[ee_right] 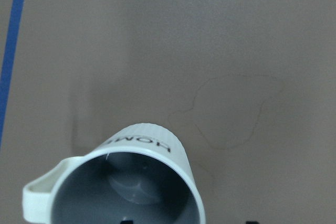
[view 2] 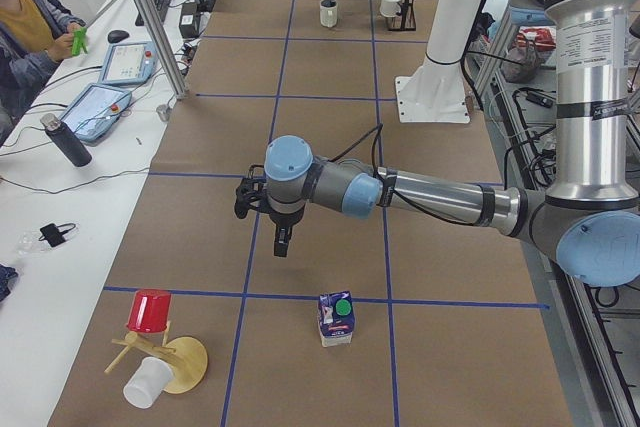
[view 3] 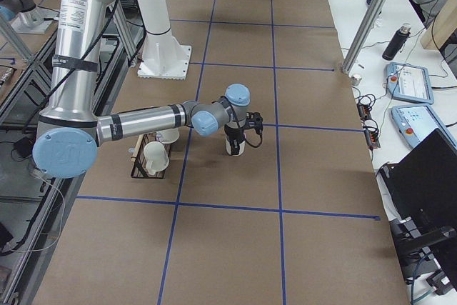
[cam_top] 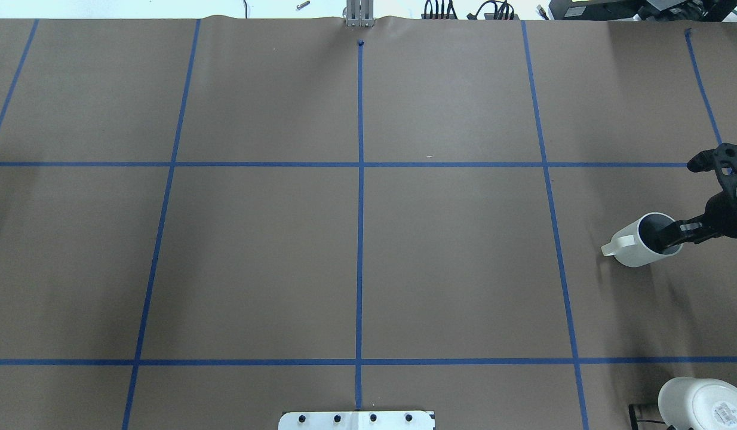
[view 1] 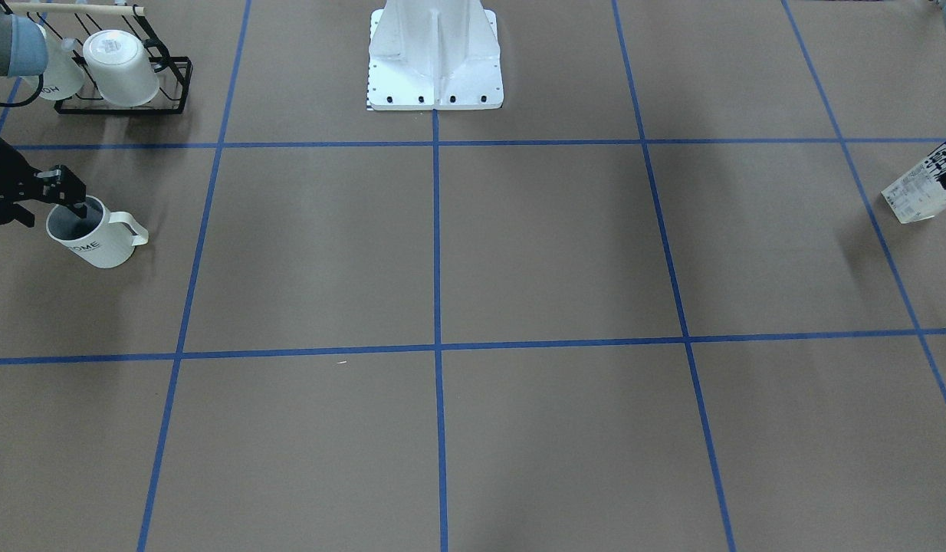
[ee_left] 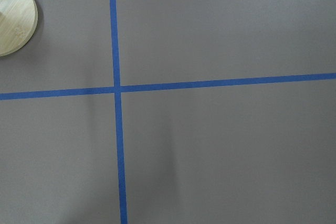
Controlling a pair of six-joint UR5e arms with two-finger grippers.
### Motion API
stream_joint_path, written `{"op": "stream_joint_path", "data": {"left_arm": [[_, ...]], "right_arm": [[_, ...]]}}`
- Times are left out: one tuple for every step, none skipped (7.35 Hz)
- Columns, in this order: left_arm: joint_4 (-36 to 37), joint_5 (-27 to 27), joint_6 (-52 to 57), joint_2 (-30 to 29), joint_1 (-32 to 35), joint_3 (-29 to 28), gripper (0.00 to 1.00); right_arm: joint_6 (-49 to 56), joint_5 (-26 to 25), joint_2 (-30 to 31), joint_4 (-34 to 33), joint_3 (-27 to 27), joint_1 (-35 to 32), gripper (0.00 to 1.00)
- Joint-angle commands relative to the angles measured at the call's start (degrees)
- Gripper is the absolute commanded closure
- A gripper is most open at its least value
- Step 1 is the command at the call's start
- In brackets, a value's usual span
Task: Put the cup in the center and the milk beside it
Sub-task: 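Reach the right gripper down to the white mug and grasp it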
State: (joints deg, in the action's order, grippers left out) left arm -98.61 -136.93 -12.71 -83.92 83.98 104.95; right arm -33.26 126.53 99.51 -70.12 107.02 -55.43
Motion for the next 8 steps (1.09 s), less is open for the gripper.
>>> {"op": "stream_joint_path", "data": {"left_arm": [[0.0, -0.09, 0.14, 0.16, 0.13, 0.17, 0.02], [0.26, -0.17, 0.05, 0.25, 0.22, 0.17, 0.02], [0.26, -0.09, 0.14, 1.3, 0.31, 1.04, 0.02], [0.35, 0.0, 1.27, 2.18, 1.18, 2.0, 0.02], [0.7, -0.09, 9.02, 5.4, 7.1, 1.67, 0.02], [0.88, 0.09, 13.97, 7.61, 11.25, 1.66, 0.02], [0.7, 0.09, 14.63, 9.9, 12.77, 0.79, 0.02], [0.62, 0.09, 14.03, 11.49, 13.31, -2.09, 0.02]], "right_arm": [[0.03, 0.29, -0.2, 0.07, 0.11, 0.06, 1.0], [0.03, 0.47, -0.2, 0.07, 0.46, 0.06, 1.0], [-0.14, 0.56, -0.37, -0.46, 2.73, 0.06, 1.0], [-0.92, 0.47, -2.37, -1.94, 4.75, 0.06, 1.0], [-3.89, 0.3, -7.96, -6.83, 4.77, 0.15, 1.0], [-5.14, 0.21, -13.76, -13.32, 4.86, 0.15, 1.0], [-5.24, 0.21, -15.91, -15.64, 4.86, 0.15, 1.0], [-5.24, 0.29, -16.02, -15.67, 4.86, 0.15, 1.0]]}}
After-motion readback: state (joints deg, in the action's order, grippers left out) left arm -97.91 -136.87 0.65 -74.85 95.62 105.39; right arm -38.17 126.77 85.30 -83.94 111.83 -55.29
